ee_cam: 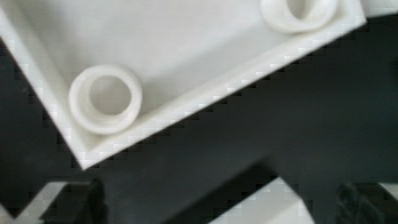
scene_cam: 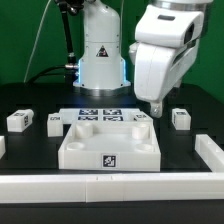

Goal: Assemble one leg

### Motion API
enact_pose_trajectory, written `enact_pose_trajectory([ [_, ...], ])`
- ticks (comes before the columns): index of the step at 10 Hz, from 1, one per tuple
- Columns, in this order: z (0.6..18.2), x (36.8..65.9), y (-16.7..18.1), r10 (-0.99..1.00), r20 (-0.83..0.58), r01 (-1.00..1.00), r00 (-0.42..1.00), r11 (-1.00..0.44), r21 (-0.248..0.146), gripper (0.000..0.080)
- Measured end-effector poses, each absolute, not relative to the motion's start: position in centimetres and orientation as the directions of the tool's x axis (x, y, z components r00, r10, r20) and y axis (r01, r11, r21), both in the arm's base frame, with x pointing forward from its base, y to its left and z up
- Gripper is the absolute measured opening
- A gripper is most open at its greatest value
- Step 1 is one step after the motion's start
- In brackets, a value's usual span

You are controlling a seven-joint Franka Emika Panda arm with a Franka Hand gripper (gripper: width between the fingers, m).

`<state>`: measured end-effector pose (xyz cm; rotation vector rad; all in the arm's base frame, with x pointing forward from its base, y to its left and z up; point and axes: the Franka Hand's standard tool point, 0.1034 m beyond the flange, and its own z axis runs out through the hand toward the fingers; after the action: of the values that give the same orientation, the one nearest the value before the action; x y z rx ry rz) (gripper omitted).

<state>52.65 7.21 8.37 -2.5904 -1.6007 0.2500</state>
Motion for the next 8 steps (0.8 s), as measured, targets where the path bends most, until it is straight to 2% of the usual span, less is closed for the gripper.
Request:
enact_pose_trajectory([
  [1,7.8,51.9,6.7,0.912,-0.084,0.897,0.403,-0.411,-0.163,0.065],
  [2,7.2,51.4,6.0,0.935,-0.057,0.923,0.351,-0.355,-0.147,0.065],
  [4,6.5,50.2,3.1,0.963,0.011,0.962,0.271,-0.27,-0.05,0.065],
  [5,6.5,49.5,2.2,0.963,0.021,0.963,0.269,-0.268,-0.02,0.065],
  [8,6.3,49.5,2.2,0.962,0.016,0.962,0.274,-0.273,-0.029,0.065],
])
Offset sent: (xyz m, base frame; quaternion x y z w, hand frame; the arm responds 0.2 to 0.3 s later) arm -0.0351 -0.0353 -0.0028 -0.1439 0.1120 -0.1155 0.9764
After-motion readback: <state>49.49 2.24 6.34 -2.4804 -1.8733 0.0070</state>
